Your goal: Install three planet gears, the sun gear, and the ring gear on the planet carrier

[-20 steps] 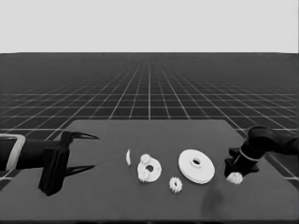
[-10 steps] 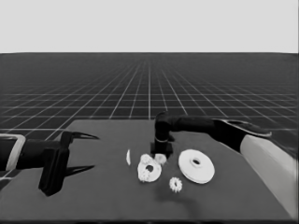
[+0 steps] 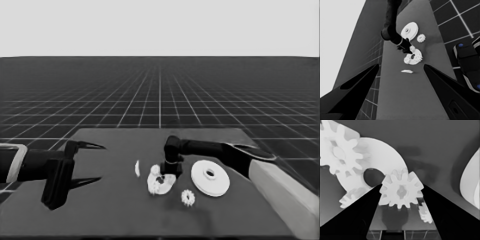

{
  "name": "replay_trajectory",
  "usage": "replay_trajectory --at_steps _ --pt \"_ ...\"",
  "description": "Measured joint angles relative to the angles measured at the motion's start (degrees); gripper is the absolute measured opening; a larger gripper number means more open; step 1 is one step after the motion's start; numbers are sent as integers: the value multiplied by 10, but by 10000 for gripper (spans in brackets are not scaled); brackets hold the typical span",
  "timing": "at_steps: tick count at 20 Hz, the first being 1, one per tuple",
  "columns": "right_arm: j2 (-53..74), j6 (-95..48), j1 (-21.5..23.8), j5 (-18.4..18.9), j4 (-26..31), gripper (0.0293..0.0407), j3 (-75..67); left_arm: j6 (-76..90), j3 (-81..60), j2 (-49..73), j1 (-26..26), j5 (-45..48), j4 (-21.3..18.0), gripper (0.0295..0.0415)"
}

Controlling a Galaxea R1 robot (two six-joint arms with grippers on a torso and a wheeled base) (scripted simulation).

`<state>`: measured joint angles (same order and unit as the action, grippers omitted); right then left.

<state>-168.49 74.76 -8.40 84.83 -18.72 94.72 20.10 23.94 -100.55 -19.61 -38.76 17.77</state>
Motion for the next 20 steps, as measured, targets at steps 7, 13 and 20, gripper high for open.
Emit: replay_trajectory --at_steps 7,13,20 --pt "0 -1 -1 -1 -1 384 1 0 0 0 0 0 0 385" --pt "9 18 30 16 30 385 -31 0 0 0 0 0 0 385" --pt "15 34 87 30 82 385 -57 0 0 0 0 0 0 385"
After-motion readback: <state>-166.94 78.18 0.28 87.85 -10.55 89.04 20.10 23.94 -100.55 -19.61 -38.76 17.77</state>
